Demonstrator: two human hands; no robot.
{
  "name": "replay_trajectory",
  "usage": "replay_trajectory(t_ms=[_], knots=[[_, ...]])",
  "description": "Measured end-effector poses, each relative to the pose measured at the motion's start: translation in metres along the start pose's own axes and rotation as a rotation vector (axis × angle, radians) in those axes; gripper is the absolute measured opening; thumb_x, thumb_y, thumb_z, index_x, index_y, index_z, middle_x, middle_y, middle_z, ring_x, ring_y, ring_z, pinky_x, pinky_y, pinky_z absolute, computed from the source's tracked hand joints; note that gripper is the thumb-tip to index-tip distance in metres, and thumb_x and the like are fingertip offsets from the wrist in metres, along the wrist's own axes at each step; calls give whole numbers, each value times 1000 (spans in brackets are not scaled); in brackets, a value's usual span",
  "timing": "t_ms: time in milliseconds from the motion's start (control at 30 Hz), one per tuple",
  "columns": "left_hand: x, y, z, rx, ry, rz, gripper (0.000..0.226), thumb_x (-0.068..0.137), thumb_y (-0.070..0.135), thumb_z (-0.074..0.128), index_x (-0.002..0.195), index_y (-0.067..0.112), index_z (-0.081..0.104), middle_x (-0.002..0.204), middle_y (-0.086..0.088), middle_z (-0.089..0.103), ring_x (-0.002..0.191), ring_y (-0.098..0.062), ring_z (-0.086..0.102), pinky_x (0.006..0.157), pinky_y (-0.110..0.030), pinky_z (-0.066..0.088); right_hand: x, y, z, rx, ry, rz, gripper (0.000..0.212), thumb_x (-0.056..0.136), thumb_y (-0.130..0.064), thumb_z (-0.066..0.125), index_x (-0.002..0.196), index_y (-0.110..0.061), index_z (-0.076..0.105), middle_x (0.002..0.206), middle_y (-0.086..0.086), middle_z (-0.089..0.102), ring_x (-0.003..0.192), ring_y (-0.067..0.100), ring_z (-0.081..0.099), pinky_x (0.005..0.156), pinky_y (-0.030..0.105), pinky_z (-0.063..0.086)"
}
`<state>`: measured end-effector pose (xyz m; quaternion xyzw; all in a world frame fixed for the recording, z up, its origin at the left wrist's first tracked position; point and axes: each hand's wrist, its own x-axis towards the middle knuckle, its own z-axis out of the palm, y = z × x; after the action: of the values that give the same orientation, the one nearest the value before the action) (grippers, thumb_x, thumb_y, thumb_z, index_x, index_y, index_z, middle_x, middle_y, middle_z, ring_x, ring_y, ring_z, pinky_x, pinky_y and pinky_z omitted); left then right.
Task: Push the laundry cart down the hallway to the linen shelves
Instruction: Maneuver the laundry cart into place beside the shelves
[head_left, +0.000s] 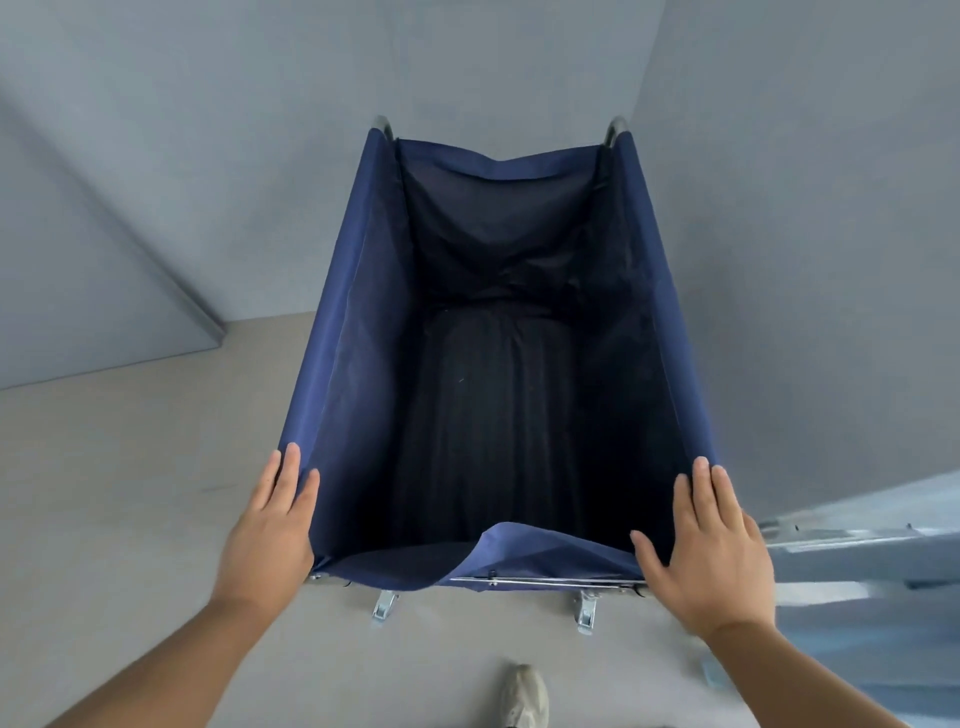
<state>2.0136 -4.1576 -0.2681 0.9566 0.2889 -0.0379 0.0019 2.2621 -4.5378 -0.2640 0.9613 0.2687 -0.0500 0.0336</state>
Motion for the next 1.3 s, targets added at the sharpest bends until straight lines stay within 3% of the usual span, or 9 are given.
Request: replay_trajectory(t_ms=[167,667,767,867,967,1067,1167,1300], knots=[[33,14,-2,-11,-16,0,75,51,-20,58,124,-1,58,151,-20,34,138,-37,33,61,-37,57,41,14,-2,-5,-11,-7,85,83,-62,35,138,2,47,155,18,34,146,33,24,97,50,46],[80,36,-14,-63,-70,12,68,58,-6,69,124,2,61,148,-19,41,137,-43,34,59,-39,57,103,30,-16,-35,-62,4,82,83,-57,36,138,2,47,156,18,31,145,34,25,102,49,41],[82,36,-17,-21,-59,69,56,70,1,60,126,5,60,150,-22,35,138,-45,31,76,-48,55,105,28,-22,-42,-45,3,80,84,-55,35,139,2,46,156,19,31,146,33,24,106,49,36],[80,42,-17,62,-48,130,51,89,30,39,130,5,56,152,-25,31,141,-43,27,100,-56,37,107,24,-27,-17,-3,6,74,86,-48,36,139,2,47,155,20,33,145,33,25,111,50,26],[78,78,-22,73,-85,182,62,94,49,27,133,8,53,152,-22,33,141,-39,28,106,-56,30,108,22,-31,32,49,13,62,89,-36,40,138,1,49,154,21,34,145,34,27,112,51,23],[78,144,-28,11,-140,299,64,91,52,35,135,9,52,152,-20,34,140,-37,32,106,-54,34,103,28,-31,87,77,46,53,89,-18,52,138,0,48,154,22,34,144,37,29,111,54,28],[89,222,-34,-35,-181,455,69,86,56,44,139,11,48,154,-18,32,141,-33,34,108,-50,37,101,39,-26,63,45,-1,67,76,-1,65,140,1,46,155,22,32,144,36,30,112,53,32],[115,310,-42,-64,-178,611,86,83,65,41,149,11,27,159,-18,17,146,-31,20,114,-47,29,105,47,-21,58,72,-77,73,66,2,70,136,2,50,152,21,38,140,34,39,108,49,38]])
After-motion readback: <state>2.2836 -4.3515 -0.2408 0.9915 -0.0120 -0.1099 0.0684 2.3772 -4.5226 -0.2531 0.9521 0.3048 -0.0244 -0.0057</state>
